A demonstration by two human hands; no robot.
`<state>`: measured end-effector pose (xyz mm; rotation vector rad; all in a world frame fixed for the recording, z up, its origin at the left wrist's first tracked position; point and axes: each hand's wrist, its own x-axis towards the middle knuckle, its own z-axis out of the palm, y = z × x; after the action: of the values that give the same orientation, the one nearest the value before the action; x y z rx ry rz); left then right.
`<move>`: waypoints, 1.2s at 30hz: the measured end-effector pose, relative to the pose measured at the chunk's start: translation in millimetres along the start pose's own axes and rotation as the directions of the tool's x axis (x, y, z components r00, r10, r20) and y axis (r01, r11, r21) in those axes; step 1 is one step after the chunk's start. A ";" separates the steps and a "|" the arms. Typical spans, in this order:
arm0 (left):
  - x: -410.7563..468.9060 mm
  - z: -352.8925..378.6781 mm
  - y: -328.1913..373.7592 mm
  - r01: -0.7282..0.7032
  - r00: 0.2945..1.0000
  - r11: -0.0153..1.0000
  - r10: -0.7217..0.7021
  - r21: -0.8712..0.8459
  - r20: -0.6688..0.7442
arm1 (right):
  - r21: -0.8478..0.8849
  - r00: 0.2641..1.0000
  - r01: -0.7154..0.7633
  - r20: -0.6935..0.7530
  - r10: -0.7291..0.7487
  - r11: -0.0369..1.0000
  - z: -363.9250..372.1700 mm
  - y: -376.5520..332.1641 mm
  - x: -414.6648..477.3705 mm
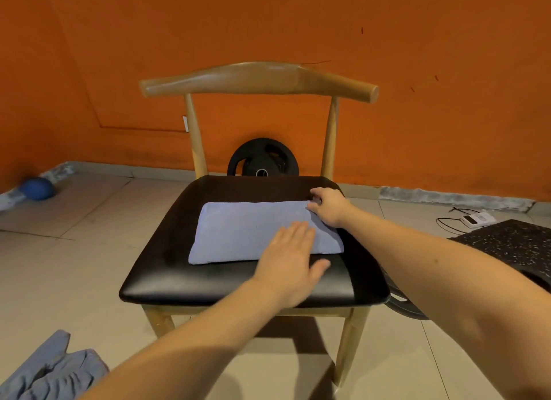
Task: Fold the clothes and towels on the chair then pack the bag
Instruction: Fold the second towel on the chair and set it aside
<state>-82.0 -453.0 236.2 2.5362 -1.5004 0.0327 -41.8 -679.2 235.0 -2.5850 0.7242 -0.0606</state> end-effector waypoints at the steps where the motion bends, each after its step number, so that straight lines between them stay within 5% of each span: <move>1: -0.1 6.3 8.1 0.002 0.999 1.000 -0.003 0.028 0.033 | -0.009 1.000 -0.004 -0.016 0.003 1.000 -0.4 0.5 3.8; 9: -21.2 15.7 12.6 -0.022 0.997 0.998 0.027 0.057 -0.076 | 0.298 0.998 -0.048 -0.018 0.056 0.953 -35.7 -14.5 -44.4; 21: -68.1 25.1 -2.3 -0.081 0.977 0.991 0.100 0.104 -0.187 | 0.622 0.909 -0.417 0.267 0.322 0.663 -44.6 -17.6 -164.6; 27: -110.7 7.7 -13.5 -0.136 0.980 0.991 0.132 -0.015 -0.152 | 0.695 0.915 -0.397 0.245 0.322 0.599 -24.4 -14.4 -215.5; 36: -147.7 -7.3 -27.7 -0.085 0.988 0.970 0.054 -0.227 -0.143 | 0.697 0.976 -0.215 0.143 0.162 0.683 8.5 0.3 -266.8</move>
<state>-129.1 -310.8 221.8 2.2503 -1.4482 0.0360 -270.2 -541.8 248.0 -1.7456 0.7507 -0.1527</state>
